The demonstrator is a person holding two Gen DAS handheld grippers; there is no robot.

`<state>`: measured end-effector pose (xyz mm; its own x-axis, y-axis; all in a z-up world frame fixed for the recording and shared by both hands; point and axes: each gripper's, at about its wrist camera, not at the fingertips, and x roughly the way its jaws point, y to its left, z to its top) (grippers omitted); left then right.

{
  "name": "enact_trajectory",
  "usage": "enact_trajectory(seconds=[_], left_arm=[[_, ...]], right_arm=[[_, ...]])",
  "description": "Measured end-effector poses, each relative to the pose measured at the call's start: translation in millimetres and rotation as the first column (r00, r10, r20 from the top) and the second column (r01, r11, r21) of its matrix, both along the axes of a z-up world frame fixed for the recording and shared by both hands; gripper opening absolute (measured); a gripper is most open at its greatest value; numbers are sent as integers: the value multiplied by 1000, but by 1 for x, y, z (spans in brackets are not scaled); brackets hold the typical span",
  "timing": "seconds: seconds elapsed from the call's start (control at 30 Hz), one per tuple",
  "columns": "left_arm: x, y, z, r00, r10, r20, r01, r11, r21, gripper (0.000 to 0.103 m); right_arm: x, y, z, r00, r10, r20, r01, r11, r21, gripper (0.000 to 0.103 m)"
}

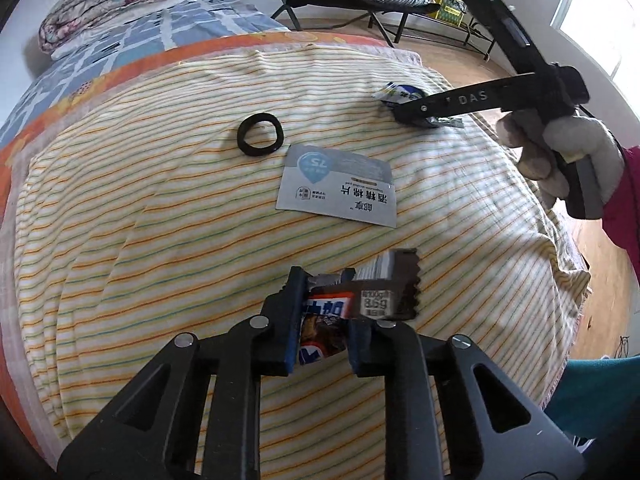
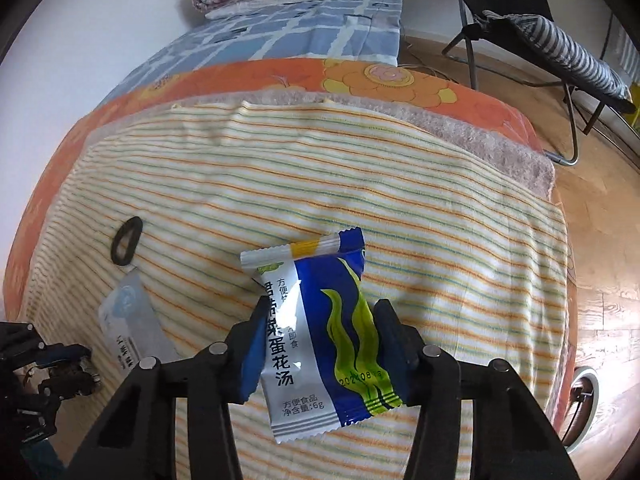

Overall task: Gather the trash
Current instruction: 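Grasp the snack wrapper with the left gripper while the right grasps the blue soup packet, then carry the wrapper and soup packet to the blue basket and release both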

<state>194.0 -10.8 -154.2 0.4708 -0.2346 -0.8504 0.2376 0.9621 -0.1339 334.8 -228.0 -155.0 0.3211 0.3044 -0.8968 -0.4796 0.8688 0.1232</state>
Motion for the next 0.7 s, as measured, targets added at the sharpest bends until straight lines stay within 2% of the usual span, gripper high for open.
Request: enact_trajectory(seconds=[0.27, 0.7], left_arm=[[-20, -2, 14, 1000, -5, 18, 4, 999, 32, 16], [-72, -12, 82, 993, -6, 116, -1, 998, 66, 16]], right_arm=[[-32, 3, 33, 998, 5, 65, -5, 1000, -1, 51], [-100, 8, 106, 987, 51, 153, -52, 999, 5, 51]])
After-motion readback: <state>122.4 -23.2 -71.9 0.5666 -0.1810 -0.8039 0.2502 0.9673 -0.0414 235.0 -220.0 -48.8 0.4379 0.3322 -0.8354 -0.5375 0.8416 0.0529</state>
